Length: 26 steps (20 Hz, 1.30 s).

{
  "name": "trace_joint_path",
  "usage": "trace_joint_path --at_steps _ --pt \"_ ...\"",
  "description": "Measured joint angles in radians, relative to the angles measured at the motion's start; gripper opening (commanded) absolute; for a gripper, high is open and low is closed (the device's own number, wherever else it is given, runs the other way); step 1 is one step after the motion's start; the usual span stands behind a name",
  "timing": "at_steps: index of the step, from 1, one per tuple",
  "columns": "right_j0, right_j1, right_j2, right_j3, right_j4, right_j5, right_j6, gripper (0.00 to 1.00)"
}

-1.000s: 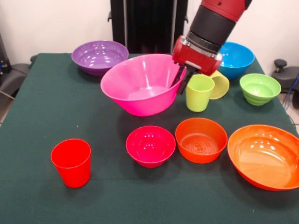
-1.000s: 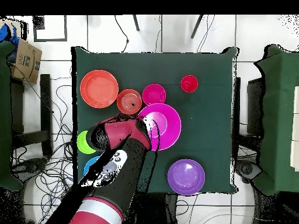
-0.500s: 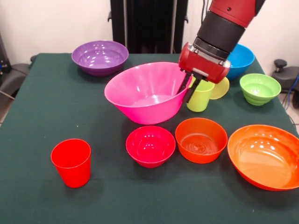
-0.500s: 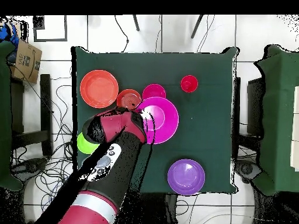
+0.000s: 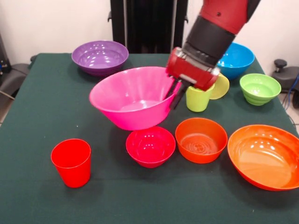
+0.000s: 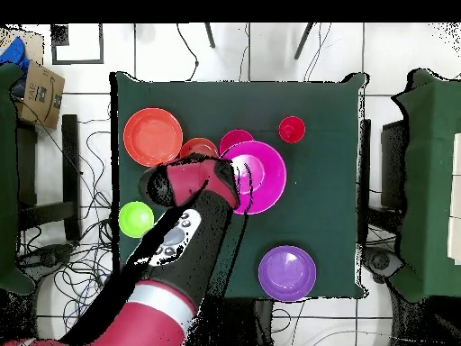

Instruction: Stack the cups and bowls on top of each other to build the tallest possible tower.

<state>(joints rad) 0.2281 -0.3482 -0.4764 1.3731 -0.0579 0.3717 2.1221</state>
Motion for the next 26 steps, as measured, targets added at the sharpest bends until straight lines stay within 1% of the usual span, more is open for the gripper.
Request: trace_joint_path --at_steps 3,4,5,8,9,12,14,18,26 --pt "-0.047 0.027 -0.005 -0.04 0.001 0.002 0.0 0.0" --pt "-0.052 0.031 -0.006 -0.045 0.001 0.002 0.0 0.0" --pt "-0.073 0.05 -0.012 -0.065 0.002 0.002 0.0 0.0" --pt "-0.092 0.077 -0.019 -0.088 0.005 0.002 0.0 0.0" --pt "-0.101 0.098 -0.024 -0.103 0.01 0.002 0.0 0.0" --pt "-0.106 0.131 -0.031 -0.122 0.023 0.002 0.0 0.0" --pt "-0.103 0.172 -0.034 -0.141 0.047 0.002 0.0 0.0" --pt "-0.096 0.21 -0.034 -0.147 0.082 0.01 0.0 0.0" --pt "-0.093 0.214 -0.036 -0.147 0.113 0.023 0.0 0.0"
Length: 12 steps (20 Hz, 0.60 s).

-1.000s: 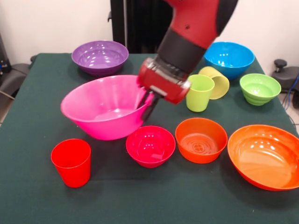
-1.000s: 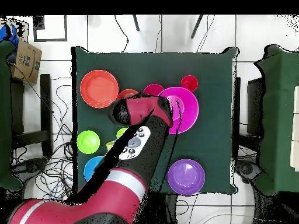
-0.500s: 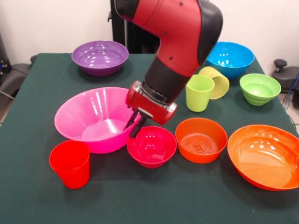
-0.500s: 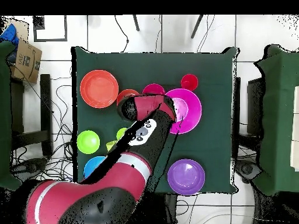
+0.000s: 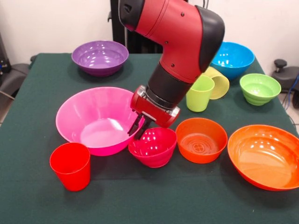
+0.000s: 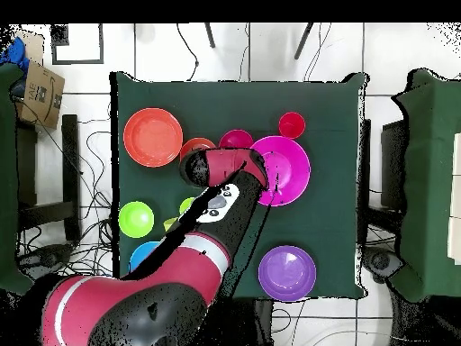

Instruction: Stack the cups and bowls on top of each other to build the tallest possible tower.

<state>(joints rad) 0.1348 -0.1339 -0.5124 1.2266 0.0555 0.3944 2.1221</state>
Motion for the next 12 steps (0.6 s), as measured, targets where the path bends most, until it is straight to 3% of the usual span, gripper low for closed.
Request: trace_joint_path --at_steps 12 --pt "0.0 -0.067 0.0 0.034 0.003 0.039 0.0 0.0"
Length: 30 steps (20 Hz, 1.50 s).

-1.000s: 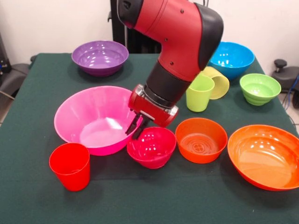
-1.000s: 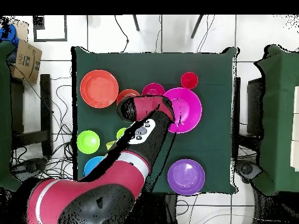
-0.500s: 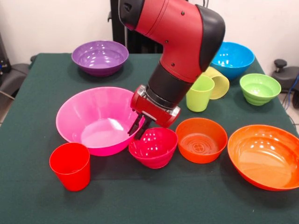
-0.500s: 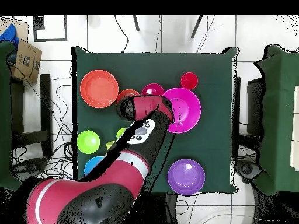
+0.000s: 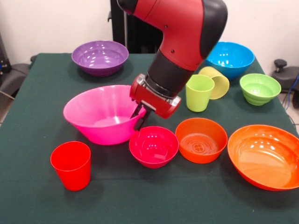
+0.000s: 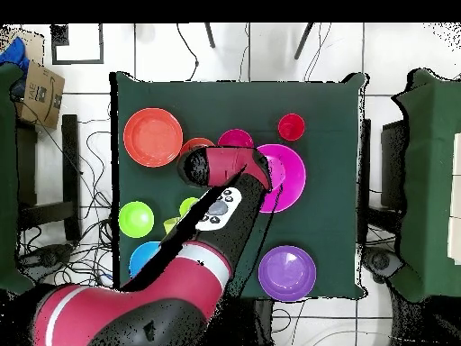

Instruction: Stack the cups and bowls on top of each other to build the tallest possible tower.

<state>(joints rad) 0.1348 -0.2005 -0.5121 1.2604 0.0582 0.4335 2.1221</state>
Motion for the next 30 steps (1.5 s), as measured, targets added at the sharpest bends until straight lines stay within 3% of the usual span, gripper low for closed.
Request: trace_joint_path --at_steps 12,30 --pt "0.007 -0.067 0.0 0.0 0.0 0.157 0.0 0.0" --pt "0.068 0.008 -0.026 -0.099 0.052 0.234 0.034 0.0"
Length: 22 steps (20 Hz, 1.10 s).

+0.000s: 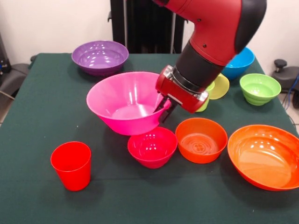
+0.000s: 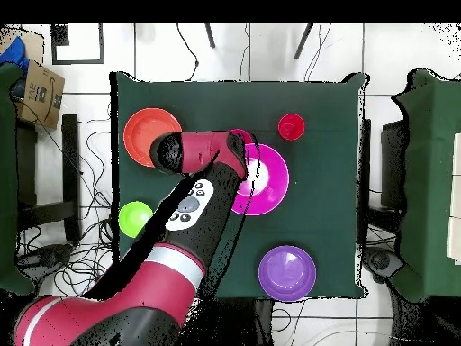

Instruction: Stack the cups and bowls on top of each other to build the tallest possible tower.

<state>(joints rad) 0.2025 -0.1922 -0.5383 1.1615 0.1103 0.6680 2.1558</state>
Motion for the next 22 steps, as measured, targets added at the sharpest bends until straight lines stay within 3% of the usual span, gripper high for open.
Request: trace_joint_path --at_steps 22 --pt "0.009 0.081 -0.029 -0.073 0.059 0.059 0.066 0.0"
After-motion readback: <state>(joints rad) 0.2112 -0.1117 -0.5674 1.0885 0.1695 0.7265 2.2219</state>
